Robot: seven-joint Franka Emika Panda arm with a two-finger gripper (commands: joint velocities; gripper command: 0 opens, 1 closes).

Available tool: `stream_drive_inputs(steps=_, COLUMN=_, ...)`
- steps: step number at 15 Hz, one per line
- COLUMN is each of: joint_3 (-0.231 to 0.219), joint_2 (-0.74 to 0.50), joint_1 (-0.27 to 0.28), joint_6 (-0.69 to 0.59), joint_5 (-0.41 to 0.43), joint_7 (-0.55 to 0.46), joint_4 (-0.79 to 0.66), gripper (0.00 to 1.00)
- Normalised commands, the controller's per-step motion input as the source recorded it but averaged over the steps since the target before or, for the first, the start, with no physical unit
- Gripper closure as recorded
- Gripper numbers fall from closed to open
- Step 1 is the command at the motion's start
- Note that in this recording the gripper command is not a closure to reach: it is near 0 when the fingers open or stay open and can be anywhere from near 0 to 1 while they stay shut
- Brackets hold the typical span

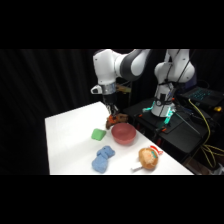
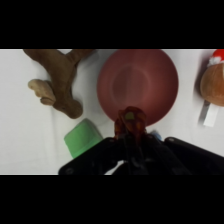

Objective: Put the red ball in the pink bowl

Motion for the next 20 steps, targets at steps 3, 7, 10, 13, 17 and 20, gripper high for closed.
stream_drive_inputs(steps=3, joint_3=-0.073, joint_2=-0.10, joint_1=0.089, joint_6=0.34, joint_5=0.156, joint_7=-0.12, joint_4=-0.36, gripper=0.24)
stream_drive_inputs(steps=7, joint_3=-0.041, joint_2=0.00, joint_1=0.104, joint_6=0.21, joint_5=0.180, joint_7=-0.14, joint_4=-0.18, gripper=0.00)
stream_drive_inputs(steps=10, joint_3=-0.012, joint_2=0.02, joint_1=0.096, joint_6=0.13, joint_5=0.155, joint_7=-0.17, joint_4=-0.07, gripper=0.00)
stream_drive_inputs(steps=13, joint_3=-0.005, joint_2=-0.01, joint_1=0.062, joint_6=0.06, joint_5=0.138, joint_7=-0.21, joint_4=-0.06, gripper=0.00)
stream_drive_inputs(steps=17, joint_3=0.010, joint_2=-0.08, joint_1=0.042, joint_6=-0.02, joint_5=0.139, joint_7=-0.25, joint_4=-0.10, gripper=0.00)
stream_drive_inputs(steps=20, joint_3=0.020, joint_2=-0.28, joint_1=0.039, joint_6=-0.23, joint_5=0.116, joint_7=-0.24, joint_4=-0.08, gripper=0.00)
